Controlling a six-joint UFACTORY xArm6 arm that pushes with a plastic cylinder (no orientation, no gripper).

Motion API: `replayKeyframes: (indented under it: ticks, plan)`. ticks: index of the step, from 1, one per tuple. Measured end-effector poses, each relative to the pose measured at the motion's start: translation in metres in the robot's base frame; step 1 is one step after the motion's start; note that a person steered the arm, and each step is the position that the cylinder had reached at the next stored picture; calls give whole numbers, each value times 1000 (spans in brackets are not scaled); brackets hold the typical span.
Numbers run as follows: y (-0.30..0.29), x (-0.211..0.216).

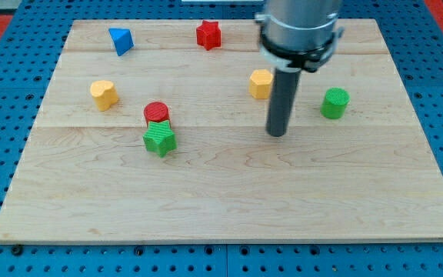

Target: Slide the red circle slightly down and left

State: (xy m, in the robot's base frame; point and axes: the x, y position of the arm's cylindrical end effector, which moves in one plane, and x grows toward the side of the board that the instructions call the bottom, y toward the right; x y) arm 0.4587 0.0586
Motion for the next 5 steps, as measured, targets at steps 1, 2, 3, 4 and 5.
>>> replayKeyframes:
  ticks: [1,2,3,4,5]
  plan:
    - [-26,3]
    - [-35,-23]
    - [-82,-40]
    - [-138,-42]
    - [-153,-42]
